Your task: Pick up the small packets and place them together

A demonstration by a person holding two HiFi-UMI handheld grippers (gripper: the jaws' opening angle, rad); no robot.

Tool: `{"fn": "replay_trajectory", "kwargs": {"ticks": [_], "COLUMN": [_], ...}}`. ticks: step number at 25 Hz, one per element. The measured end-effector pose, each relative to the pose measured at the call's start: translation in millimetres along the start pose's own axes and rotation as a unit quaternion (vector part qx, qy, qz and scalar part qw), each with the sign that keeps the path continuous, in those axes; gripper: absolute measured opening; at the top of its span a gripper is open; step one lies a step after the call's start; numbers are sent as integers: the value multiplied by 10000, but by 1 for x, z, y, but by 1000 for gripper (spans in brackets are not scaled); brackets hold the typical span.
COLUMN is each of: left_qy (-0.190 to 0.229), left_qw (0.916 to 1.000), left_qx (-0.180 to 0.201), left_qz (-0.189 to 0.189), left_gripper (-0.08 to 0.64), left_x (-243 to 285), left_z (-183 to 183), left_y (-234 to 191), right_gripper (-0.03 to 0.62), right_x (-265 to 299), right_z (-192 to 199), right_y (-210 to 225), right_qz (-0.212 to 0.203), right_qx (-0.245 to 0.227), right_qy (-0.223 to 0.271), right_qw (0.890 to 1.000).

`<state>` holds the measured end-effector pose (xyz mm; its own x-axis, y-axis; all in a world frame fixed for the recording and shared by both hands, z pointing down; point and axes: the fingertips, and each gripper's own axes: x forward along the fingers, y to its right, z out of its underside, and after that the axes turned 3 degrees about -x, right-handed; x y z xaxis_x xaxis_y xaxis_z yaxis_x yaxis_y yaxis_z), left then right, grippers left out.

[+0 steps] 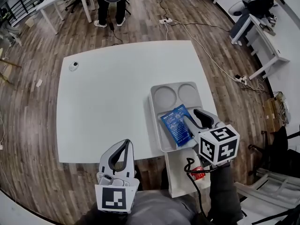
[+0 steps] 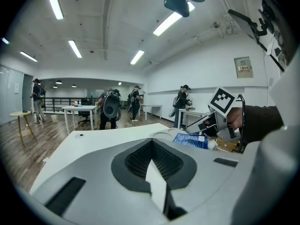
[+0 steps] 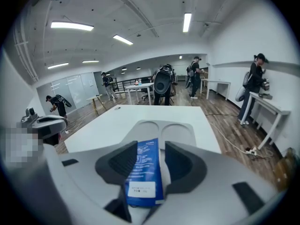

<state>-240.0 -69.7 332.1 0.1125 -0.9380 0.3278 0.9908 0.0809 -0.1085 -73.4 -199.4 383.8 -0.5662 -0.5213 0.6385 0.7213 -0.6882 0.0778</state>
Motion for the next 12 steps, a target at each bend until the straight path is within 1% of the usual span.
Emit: {"fn": "replay_trajectory", "kwargs": {"ticks": [1, 2, 7, 12], "left_qy": [0, 6, 79, 168], "left_qw": [10000, 10000, 10000, 9995], "left_qx": [5, 10, 19, 114], "left_qz": [-4, -10, 14, 249], "left_gripper": [-5, -5, -5, -5], "left_x": [-1, -3, -6, -9], "left_z": [0, 0, 0, 0], "left_y": [0, -1, -4, 3], "right_gripper": [189, 195, 195, 195], "right_x": [-1, -3, -16, -43], "right_z": [-1, -2, -12, -20], "right_y": [0, -1, -9, -25], "right_qz": [25, 46, 71, 100], "right_qx": [-19, -35, -35, -77], "right_qy": [26, 63, 317, 592], "right_qw": [10000, 10000, 9995, 9982]}}
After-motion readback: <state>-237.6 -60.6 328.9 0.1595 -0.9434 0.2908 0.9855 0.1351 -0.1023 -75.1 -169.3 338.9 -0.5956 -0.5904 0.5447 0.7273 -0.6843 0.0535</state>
